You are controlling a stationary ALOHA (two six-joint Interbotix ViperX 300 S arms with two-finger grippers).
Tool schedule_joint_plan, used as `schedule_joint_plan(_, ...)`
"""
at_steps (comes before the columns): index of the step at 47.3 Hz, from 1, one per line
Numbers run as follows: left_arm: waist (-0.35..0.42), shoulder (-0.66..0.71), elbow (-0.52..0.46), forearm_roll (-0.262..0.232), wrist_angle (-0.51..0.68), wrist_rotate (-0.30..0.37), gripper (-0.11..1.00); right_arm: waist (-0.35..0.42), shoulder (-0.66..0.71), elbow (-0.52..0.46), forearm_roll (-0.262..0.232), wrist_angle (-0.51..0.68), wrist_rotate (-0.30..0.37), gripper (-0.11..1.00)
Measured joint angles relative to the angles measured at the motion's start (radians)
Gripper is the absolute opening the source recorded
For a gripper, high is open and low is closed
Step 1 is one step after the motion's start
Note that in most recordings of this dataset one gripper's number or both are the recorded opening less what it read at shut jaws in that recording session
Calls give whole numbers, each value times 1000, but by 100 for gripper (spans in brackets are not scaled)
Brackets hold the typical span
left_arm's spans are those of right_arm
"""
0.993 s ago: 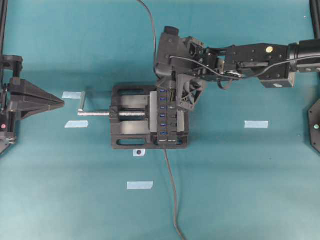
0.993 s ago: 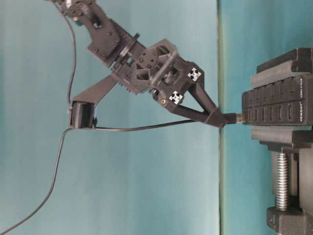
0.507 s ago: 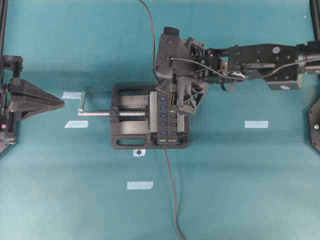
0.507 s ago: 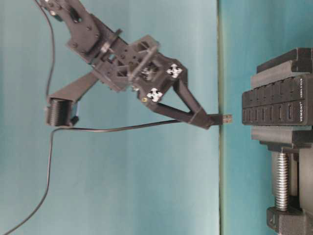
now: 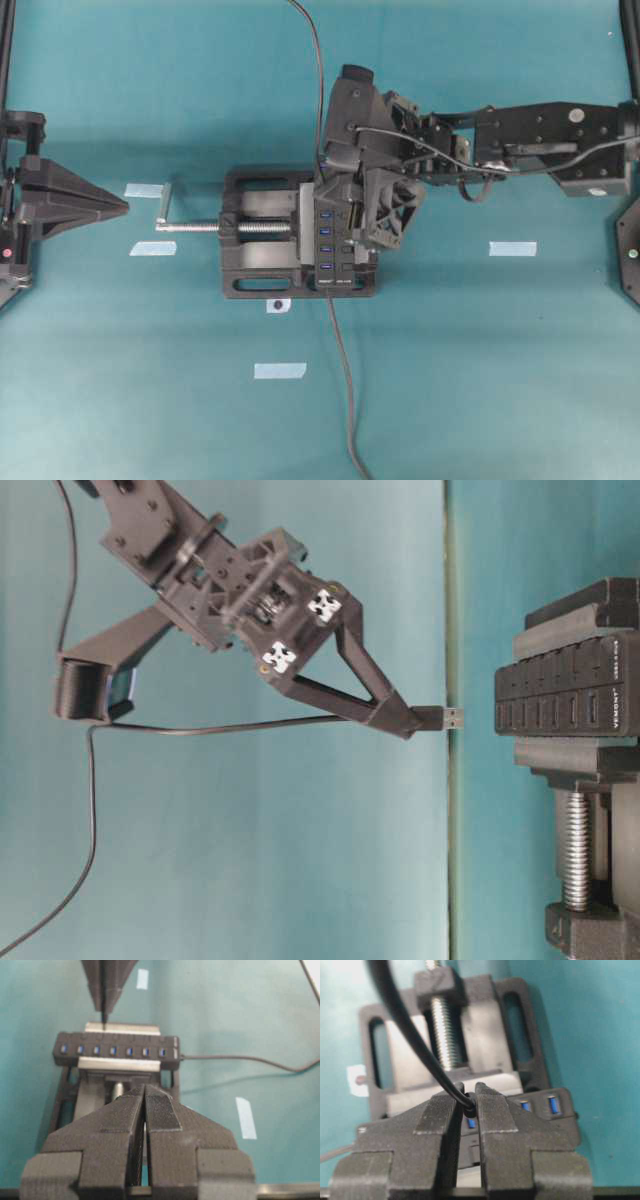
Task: Insert the USB into the front port of the fixed hub.
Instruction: 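Lift the held plug with the right gripper, pulling it away from the hub, then swing the plug with the right gripper to the hub's front port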
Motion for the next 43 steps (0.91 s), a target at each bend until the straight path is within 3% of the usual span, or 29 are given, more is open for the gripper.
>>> schedule_joint_plan(43,0,0,2,0,0,-2,0,55,-17,2,9,38,6,5)
